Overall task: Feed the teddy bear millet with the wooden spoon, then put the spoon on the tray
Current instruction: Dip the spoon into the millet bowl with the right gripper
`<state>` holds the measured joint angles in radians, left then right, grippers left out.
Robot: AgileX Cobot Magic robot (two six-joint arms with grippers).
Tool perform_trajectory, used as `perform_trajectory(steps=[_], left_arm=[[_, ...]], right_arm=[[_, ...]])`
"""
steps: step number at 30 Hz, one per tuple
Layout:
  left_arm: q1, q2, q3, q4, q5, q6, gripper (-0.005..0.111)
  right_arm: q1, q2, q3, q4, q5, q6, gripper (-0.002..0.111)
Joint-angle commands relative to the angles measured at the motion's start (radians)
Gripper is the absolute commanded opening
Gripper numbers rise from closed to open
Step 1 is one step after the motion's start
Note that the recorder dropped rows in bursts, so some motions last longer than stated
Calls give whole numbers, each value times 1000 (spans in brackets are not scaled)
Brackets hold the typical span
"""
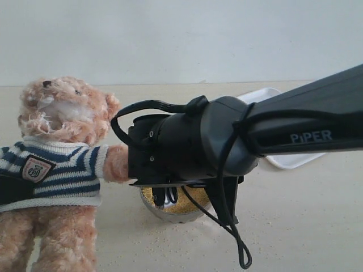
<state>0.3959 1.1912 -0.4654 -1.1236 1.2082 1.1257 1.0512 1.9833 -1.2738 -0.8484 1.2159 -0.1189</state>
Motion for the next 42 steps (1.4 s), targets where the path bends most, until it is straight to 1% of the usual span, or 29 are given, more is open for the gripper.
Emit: perform_trajectory(steps=[1,12,17,23,32,37,42], left_arm=[[2,-10,2,-23,13,3,5],[2,-10,2,-23,13,3,5],[2,-10,2,-23,13,3,5],[2,-10,2,-23,13,3,5],[2,-10,2,-23,13,3,5],[2,-10,2,-23,13,3,5],[2,-10,2,-23,13,3,5]], right_arm=[[16,3,-4,7,5,7,0],[42,3,-4,59,5,13,0],[44,3,-4,127,5,13,0],[-8,-11,-4,189,5,24,0],[-55,-64,-4,202,5,24,0],[-125,-73,-4,363,5,-10,0],[-175,-139,-7,414,5,-51,0]])
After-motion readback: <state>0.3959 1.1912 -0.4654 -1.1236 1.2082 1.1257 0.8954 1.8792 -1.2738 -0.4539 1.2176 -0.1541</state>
